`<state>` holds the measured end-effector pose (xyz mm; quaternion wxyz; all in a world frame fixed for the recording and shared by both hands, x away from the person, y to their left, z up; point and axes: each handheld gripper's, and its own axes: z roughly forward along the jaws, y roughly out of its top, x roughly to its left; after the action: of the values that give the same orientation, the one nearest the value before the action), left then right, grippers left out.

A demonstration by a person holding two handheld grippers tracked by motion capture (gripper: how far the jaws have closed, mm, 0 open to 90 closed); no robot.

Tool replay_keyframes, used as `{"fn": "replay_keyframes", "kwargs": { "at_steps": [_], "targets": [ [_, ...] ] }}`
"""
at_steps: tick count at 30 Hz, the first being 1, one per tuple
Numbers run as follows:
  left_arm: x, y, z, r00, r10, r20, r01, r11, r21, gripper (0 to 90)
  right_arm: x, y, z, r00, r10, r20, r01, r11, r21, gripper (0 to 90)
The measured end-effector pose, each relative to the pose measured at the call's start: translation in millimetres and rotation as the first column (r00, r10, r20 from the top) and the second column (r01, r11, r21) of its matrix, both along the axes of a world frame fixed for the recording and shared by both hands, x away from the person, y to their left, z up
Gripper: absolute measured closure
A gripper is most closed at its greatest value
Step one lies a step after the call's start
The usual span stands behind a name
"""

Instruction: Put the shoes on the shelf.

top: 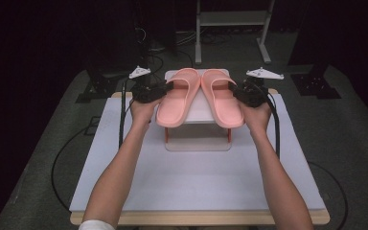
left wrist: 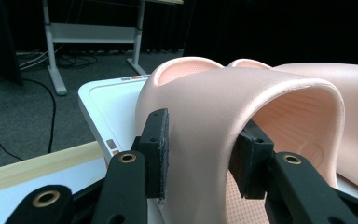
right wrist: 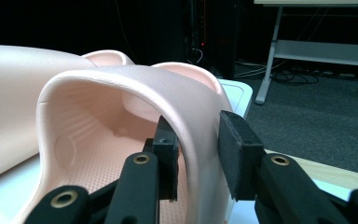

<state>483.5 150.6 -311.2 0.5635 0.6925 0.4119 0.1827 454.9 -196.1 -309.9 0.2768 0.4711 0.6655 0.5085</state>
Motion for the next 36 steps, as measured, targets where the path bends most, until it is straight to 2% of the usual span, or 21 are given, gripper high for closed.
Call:
{"fn": "replay_keyframes", "kwargs": {
  "at_steps": [14, 27, 36],
  "targets": [
    [1.7, -3.7, -1.9, 1.0, -0.002, -0.004, 0.002, 1.0, -0.001, 60.4, 3.6, 9.2, -2.4, 0.9999, 0.012, 0.001, -0.012, 0.999, 0.034, 65.6],
    [3.0, -7.2, -1.0, 1.0, -0.008, -0.003, 0.008, 0.9999, 0.01, 59.1, 7.0, 16.3, -1.4, 0.9998, 0.021, -0.006, -0.02, 0.999, 0.028, 64.2],
    [5.1, -8.0, -2.1, 1.0, -0.007, -0.001, 0.007, 1.0, -0.001, 58.7, 9.7, 18.5, 0.2, 0.9995, 0.031, -0.002, -0.031, 0.999, 0.027, 62.9]
  ]
}}
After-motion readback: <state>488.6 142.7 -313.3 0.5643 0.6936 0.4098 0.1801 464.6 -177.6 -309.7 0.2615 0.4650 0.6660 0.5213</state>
